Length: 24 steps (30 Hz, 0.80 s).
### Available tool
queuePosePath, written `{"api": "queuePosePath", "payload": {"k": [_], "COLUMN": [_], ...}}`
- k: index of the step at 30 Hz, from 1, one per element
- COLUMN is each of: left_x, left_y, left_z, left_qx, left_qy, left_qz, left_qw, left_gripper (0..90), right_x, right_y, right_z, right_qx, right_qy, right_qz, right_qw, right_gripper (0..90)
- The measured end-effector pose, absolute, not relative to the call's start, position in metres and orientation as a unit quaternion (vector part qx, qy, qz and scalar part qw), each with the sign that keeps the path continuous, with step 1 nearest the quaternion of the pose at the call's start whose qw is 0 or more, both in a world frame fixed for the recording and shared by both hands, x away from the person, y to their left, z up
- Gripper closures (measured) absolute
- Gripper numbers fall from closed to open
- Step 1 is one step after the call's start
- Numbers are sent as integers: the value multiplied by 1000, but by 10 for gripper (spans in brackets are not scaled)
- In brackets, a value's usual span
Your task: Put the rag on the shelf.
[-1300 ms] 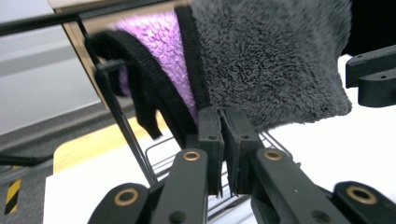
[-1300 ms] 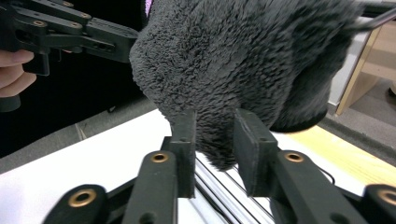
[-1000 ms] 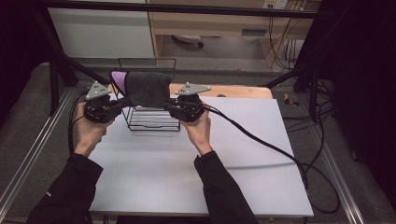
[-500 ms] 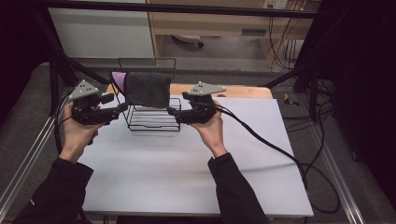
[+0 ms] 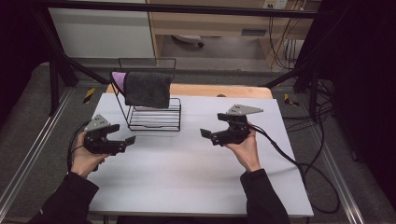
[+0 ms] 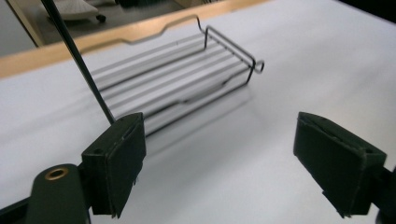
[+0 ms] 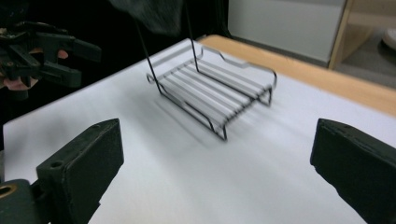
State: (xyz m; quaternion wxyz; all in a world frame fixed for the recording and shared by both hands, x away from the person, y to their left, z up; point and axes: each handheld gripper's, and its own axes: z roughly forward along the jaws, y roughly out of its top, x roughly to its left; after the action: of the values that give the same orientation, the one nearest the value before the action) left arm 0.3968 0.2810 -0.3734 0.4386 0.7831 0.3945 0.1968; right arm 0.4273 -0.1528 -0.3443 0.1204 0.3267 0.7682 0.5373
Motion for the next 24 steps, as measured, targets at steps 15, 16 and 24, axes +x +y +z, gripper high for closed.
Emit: {"api": "queuePosePath", "payload": {"k": [15,16,24], "left_x": [380,380,377], "left_y": [291,292,293], "left_z": [-425,-427,-436], "left_qx": [800,800,808], "left_qy": [386,384,375], "left_qz": [176,177,182], "left_qw": [425,425,417], "left_gripper": [151,151,151], "right_x": [393,391,379], "right_y": [-233,-237,-258], "right_z": [-416,-420,-442], "right_qx": [364,364,375], "right_qy": [774,775,778], "right_qz": [507,506,492], "right_qw": [105,104,105], "right_gripper": [6,6,6]}}
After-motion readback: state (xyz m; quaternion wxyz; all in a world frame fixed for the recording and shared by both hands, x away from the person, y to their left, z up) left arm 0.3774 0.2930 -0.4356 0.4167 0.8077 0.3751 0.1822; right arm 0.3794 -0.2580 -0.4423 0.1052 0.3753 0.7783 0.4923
